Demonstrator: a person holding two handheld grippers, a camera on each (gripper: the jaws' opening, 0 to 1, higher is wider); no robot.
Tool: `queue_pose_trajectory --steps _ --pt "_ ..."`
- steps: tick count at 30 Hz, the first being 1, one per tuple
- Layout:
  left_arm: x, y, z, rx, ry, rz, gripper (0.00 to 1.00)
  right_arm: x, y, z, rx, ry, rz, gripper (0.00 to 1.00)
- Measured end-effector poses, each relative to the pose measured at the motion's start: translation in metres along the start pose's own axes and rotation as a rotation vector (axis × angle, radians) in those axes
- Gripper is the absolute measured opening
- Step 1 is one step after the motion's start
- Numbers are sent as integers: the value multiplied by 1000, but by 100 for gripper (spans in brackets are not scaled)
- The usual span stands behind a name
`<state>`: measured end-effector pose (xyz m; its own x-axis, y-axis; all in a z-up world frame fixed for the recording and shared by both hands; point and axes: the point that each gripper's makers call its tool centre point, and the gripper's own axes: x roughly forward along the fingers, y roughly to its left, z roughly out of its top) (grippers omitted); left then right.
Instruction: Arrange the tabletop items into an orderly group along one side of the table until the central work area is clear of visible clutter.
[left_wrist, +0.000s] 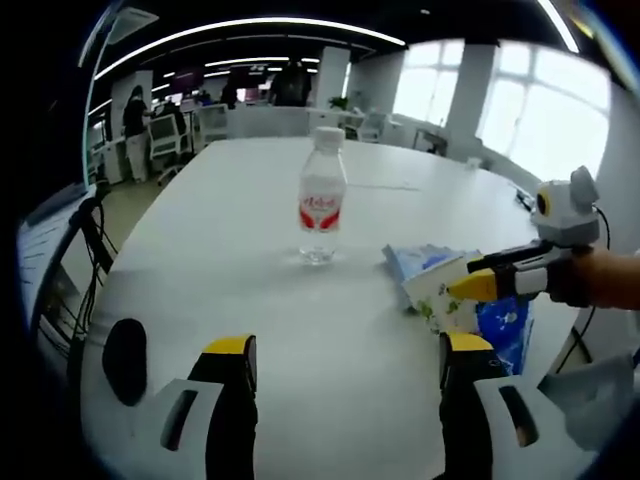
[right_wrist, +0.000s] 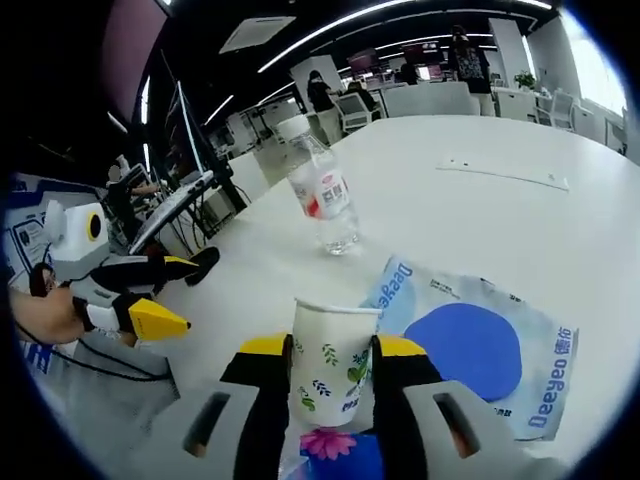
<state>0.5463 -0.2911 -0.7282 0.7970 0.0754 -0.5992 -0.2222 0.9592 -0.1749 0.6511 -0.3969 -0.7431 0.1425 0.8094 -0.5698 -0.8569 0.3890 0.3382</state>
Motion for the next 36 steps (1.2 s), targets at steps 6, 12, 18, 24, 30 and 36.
queue_pose_trajectory --steps 6,12,18,24,30,36 --pt "-8 1 0 -11 -10 11 71 -3 5 23 -32 -61 6 28" --pt "-12 0 -2 -23 -22 11 70 0 -3 36 -48 -113 -10 28" --pt "-18 -1 -4 -56 -30 -2 70 2 -9 44 -50 -135 -23 27" --pt "-20 -2 -3 -49 -40 -22 70 7 -14 53 -45 -187 -43 27" --pt "-26 -11 1 -53 -56 -52 70 14 -16 69 -73 -254 -71 27" --pt "-31 -21 5 -77 -63 -99 69 25 -18 83 -45 -295 -79 27"
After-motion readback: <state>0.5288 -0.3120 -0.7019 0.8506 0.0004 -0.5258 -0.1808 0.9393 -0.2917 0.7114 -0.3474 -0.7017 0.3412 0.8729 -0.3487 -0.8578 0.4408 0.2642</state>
